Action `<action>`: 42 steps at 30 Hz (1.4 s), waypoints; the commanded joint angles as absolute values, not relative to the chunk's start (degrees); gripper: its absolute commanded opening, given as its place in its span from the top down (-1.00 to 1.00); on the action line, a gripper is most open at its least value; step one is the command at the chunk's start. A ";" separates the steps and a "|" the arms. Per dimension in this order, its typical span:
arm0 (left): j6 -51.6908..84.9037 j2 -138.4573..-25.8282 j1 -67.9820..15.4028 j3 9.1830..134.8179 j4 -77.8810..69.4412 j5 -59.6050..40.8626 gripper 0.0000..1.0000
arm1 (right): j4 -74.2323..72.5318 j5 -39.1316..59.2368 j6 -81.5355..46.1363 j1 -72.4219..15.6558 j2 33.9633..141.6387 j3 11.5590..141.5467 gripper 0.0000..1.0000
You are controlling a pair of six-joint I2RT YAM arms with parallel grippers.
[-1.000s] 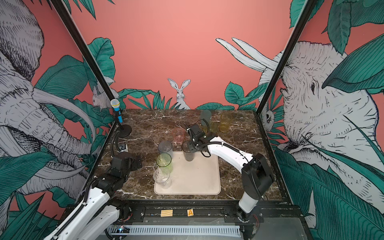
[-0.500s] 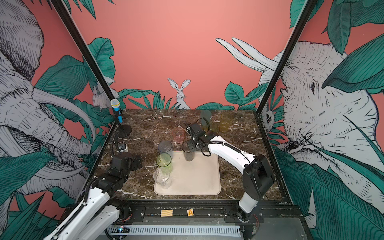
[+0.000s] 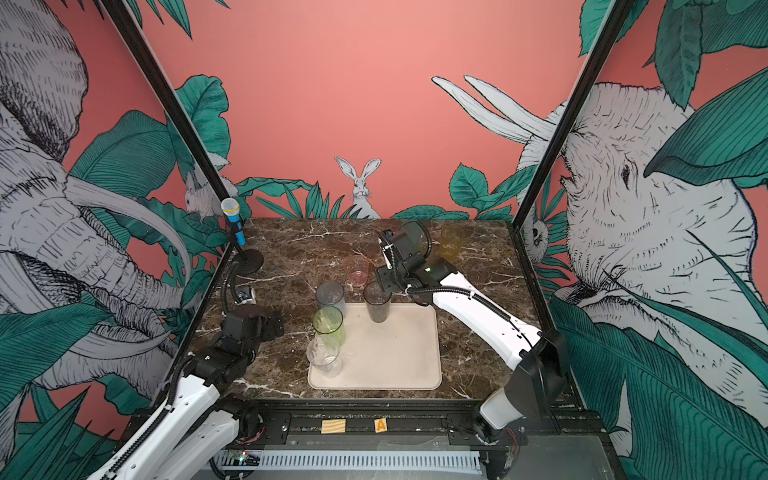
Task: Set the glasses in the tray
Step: 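Open the right gripper to release the dark gray tumbler, then raise the right gripper and move it over the teal tumbler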
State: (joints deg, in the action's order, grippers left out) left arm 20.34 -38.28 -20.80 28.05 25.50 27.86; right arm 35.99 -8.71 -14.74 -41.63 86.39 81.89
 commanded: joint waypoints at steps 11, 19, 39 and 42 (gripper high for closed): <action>20.48 -37.25 -20.65 29.00 27.07 27.69 -0.99 | 33.90 -19.51 -7.63 -39.34 85.96 89.60 -0.57; 20.65 -36.57 -20.62 29.06 27.57 27.77 -0.99 | 37.16 -16.78 -7.41 -33.48 93.58 99.80 -0.63; 21.09 -35.09 -20.62 29.22 29.10 27.73 -0.99 | 41.50 -12.20 -12.66 -25.39 112.42 120.00 -0.65; 21.22 -34.66 -20.61 29.18 29.26 27.67 -0.99 | 42.48 -10.31 -14.25 -24.42 115.67 123.21 -0.65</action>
State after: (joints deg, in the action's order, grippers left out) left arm 20.40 -35.48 -20.80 28.05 27.86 27.62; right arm 40.25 -12.91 -11.53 -25.23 113.78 120.29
